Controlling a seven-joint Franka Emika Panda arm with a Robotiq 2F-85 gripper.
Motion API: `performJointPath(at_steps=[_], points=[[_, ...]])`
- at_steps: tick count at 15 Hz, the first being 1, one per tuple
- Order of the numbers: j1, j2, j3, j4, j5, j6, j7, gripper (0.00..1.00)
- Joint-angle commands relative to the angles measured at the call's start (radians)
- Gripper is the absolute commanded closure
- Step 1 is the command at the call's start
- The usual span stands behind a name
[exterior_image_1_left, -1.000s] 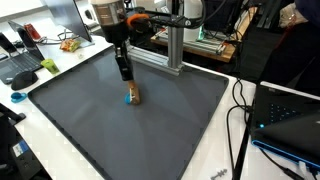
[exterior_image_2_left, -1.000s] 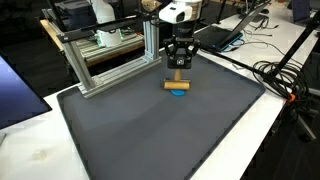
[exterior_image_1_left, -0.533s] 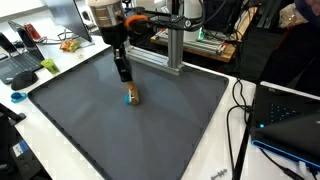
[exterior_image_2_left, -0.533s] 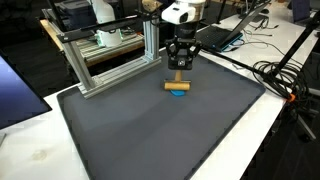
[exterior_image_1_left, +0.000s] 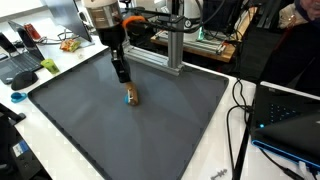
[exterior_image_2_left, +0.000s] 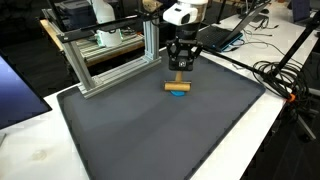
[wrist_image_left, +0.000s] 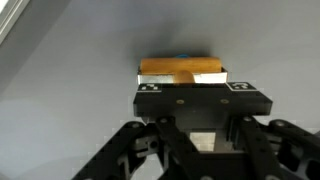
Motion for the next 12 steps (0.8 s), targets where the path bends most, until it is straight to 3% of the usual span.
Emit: performJointPath(at_steps=[1, 12], points=[[0.000, 0.062, -0.013, 0.036, 0.000, 0.033, -0.005, 0.78], [0.000, 0.073, -0.023, 0.044, -0.008, 0.051, 0.001, 0.78]])
